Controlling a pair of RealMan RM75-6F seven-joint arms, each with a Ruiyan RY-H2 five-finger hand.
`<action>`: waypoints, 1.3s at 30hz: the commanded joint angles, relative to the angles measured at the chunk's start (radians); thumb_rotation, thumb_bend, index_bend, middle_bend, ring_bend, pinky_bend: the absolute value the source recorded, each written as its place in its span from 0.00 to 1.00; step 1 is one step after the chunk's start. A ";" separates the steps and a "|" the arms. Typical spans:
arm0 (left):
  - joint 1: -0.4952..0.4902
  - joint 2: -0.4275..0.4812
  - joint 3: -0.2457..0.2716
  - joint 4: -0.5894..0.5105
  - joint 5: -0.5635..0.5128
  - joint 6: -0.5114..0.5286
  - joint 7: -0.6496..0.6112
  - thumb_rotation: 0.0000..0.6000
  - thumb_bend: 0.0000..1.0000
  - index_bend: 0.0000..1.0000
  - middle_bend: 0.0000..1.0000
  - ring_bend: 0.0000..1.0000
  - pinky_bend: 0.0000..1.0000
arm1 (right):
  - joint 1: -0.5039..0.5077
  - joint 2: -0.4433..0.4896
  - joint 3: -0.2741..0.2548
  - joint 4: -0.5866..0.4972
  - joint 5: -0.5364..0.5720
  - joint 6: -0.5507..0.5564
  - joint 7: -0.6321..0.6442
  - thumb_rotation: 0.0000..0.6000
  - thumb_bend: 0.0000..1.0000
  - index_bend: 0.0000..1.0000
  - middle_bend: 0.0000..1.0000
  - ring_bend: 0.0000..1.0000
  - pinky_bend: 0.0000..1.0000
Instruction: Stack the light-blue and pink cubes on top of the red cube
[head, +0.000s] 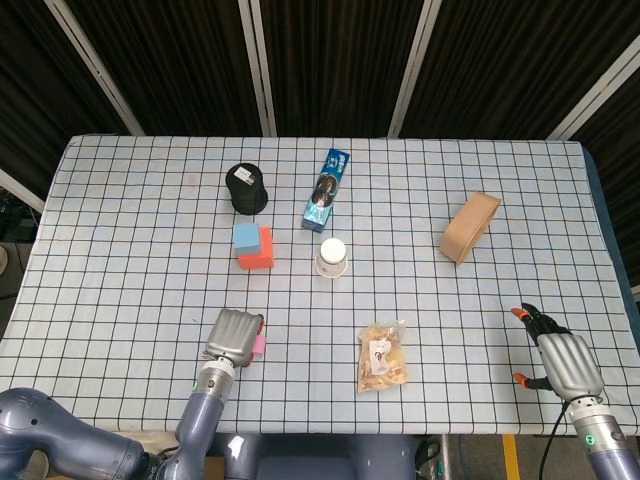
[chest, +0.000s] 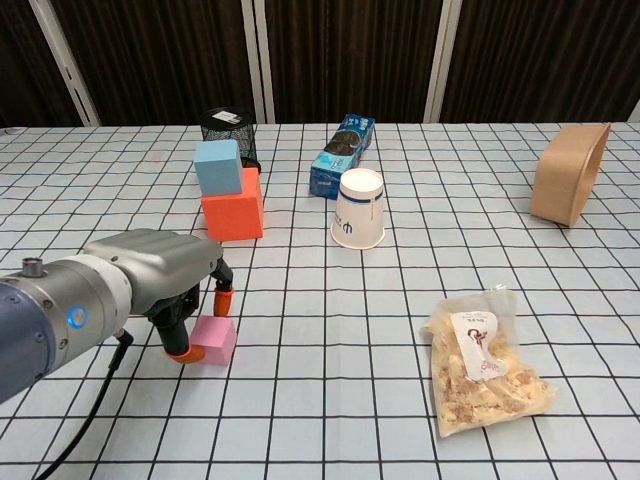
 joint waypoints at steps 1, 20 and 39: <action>0.001 0.000 0.002 0.001 0.003 0.001 0.001 1.00 0.30 0.43 0.87 0.72 0.78 | 0.000 0.001 0.000 0.000 0.000 0.000 0.001 1.00 0.14 0.14 0.10 0.20 0.38; 0.013 0.028 -0.021 -0.044 0.020 0.016 -0.003 1.00 0.34 0.46 0.87 0.73 0.79 | 0.000 0.000 0.001 0.000 0.004 0.000 -0.001 1.00 0.14 0.14 0.10 0.20 0.38; -0.125 0.142 -0.438 -0.062 -0.247 0.107 0.068 1.00 0.34 0.48 0.87 0.73 0.79 | 0.006 -0.006 0.000 0.004 0.010 -0.014 -0.008 1.00 0.14 0.14 0.10 0.20 0.38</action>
